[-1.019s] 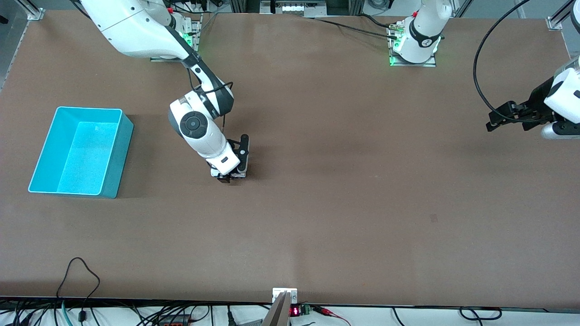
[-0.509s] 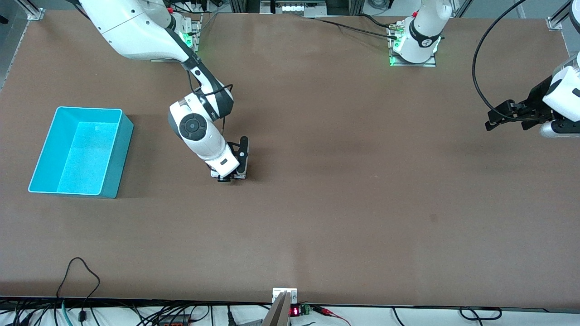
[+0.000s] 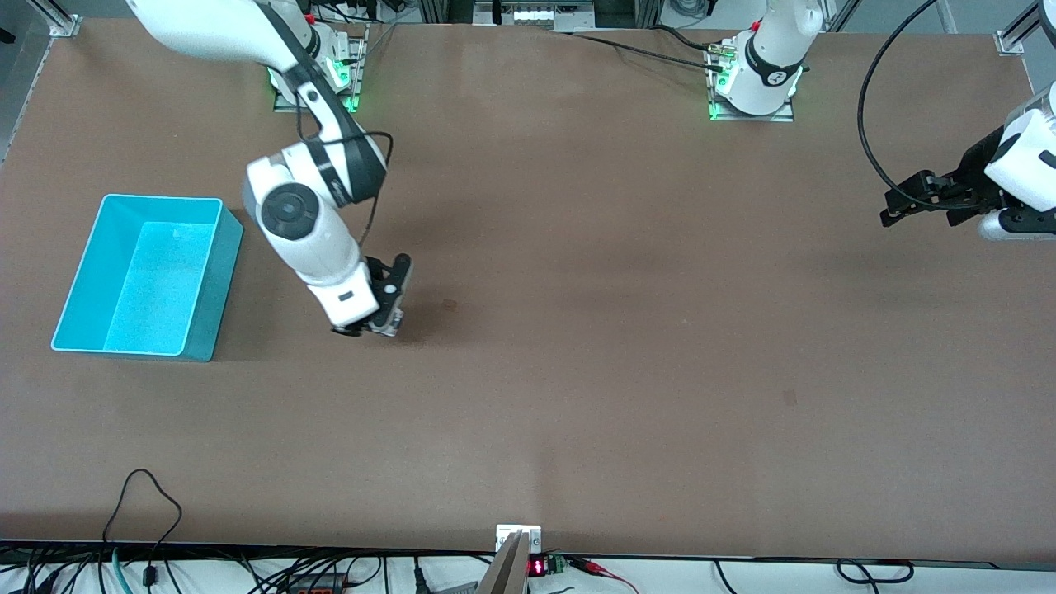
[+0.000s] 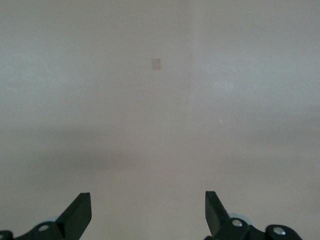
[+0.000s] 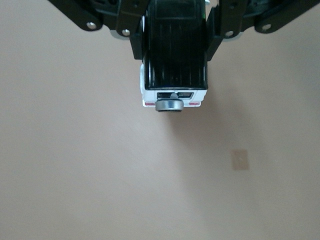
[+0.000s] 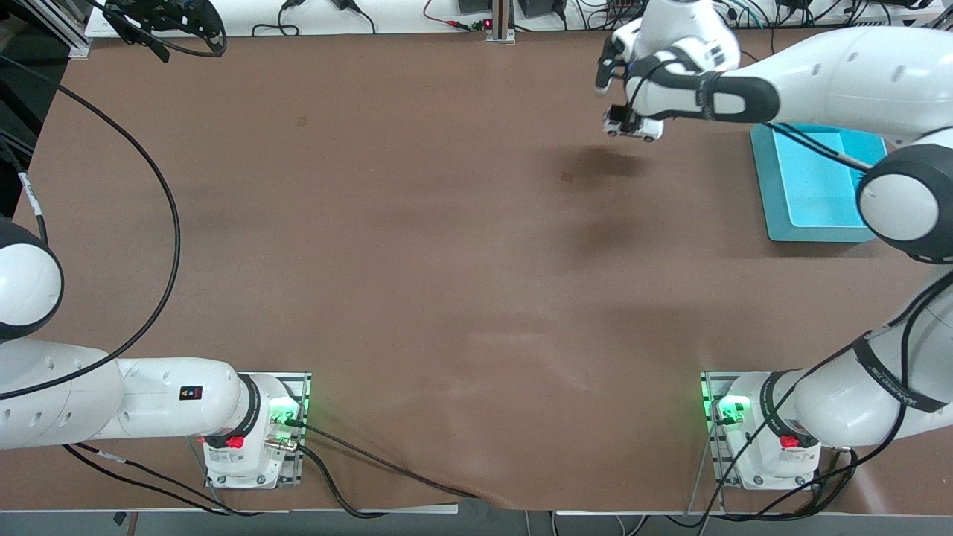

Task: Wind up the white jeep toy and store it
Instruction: 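Lift the jeep with the right gripper and carry it over the bin, then lower the held jeep into the blue bin with the right gripper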

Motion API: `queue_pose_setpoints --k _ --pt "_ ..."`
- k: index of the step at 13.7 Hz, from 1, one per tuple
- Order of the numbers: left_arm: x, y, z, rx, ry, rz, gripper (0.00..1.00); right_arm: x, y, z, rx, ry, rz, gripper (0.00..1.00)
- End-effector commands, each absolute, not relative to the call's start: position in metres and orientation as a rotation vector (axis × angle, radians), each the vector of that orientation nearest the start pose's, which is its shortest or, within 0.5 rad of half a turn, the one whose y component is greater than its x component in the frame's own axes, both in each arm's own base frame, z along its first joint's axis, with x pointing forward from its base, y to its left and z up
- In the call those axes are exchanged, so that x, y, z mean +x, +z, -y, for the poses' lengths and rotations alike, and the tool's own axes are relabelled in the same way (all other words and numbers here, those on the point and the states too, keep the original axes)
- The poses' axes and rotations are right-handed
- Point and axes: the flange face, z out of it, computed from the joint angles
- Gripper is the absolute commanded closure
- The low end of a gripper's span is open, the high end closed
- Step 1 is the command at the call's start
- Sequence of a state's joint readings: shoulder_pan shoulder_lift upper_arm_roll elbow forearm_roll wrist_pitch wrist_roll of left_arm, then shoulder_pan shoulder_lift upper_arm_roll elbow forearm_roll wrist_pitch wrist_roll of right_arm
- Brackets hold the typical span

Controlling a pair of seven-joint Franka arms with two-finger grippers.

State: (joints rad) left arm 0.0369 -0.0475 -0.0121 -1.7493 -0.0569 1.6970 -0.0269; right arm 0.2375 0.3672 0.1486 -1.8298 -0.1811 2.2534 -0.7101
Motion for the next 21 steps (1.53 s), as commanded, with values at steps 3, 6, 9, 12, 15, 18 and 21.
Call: queue_pose_setpoints --k 3,6,9,12,15,18,21 --pt "0.538 0.586 -0.011 -3.184 0.005 0.101 0.0 0.595 0.384 -0.132 -3.049 0.033 1.249 1.0" --pt "0.535 0.587 -0.012 -3.184 0.005 0.106 0.0 0.598 0.389 -0.063 -3.121 0.082 0.97 1.0" --pt "0.536 0.586 -0.012 -3.184 0.005 0.106 0.0 0.59 0.378 0.028 -3.178 0.148 0.686 1.0" --pt "0.536 0.586 -0.013 -3.184 0.005 0.111 0.0 0.577 0.374 0.089 -3.214 0.199 0.511 1.0" --pt "0.537 0.586 -0.018 -3.184 0.0 0.126 0.0 0.565 0.359 0.127 -3.234 0.222 0.4 1.0" --pt "0.537 0.586 -0.018 -3.184 0.0 0.126 0.0 0.552 0.321 0.163 -3.269 0.244 0.267 1.0" --pt "0.537 0.586 -0.018 -3.185 0.0 0.126 0.0 0.544 0.293 0.173 -3.295 0.223 0.242 1.0"
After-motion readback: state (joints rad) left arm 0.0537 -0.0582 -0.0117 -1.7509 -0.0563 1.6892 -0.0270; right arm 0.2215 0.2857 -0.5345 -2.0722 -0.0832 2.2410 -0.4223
